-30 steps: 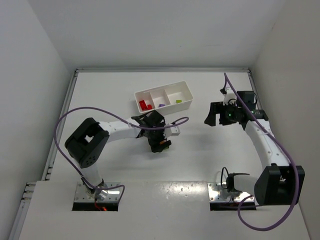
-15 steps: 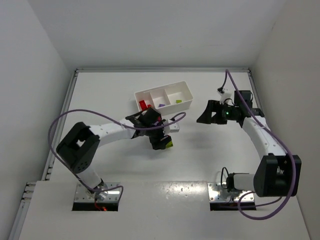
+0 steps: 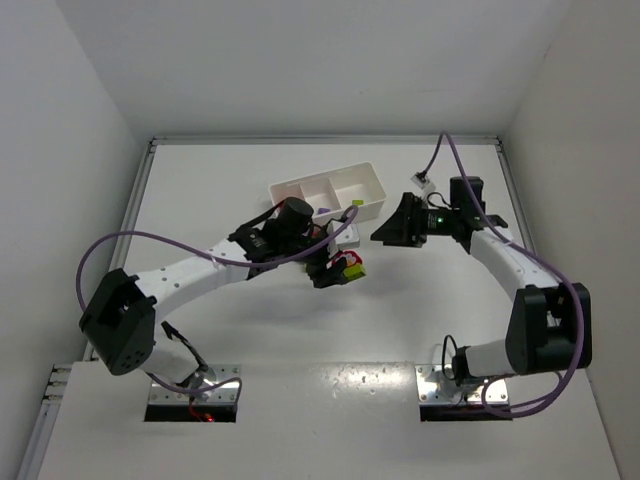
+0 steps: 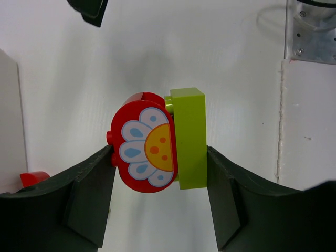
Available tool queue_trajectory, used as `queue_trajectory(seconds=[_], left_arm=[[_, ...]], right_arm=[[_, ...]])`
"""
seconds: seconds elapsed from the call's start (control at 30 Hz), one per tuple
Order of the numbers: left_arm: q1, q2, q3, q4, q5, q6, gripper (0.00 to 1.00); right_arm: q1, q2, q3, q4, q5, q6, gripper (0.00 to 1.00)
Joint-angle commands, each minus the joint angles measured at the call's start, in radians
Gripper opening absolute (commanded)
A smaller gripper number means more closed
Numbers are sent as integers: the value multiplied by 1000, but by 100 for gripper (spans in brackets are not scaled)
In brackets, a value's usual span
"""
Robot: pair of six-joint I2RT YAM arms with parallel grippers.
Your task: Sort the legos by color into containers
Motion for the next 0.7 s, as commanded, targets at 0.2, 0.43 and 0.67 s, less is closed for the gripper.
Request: queue_trajectory(seconds=[0.2, 0.43, 0.67], left_arm=[[-27, -4, 93, 30, 40, -8, 43], [-36, -4, 126, 21, 40, 1, 43], [-36, 5, 126, 21, 20, 10, 43]], right_arm=[[101, 6, 73, 31, -21, 33, 88], [147, 46, 93, 22, 12, 15, 86], [179, 68, 117, 40, -40, 15, 53]])
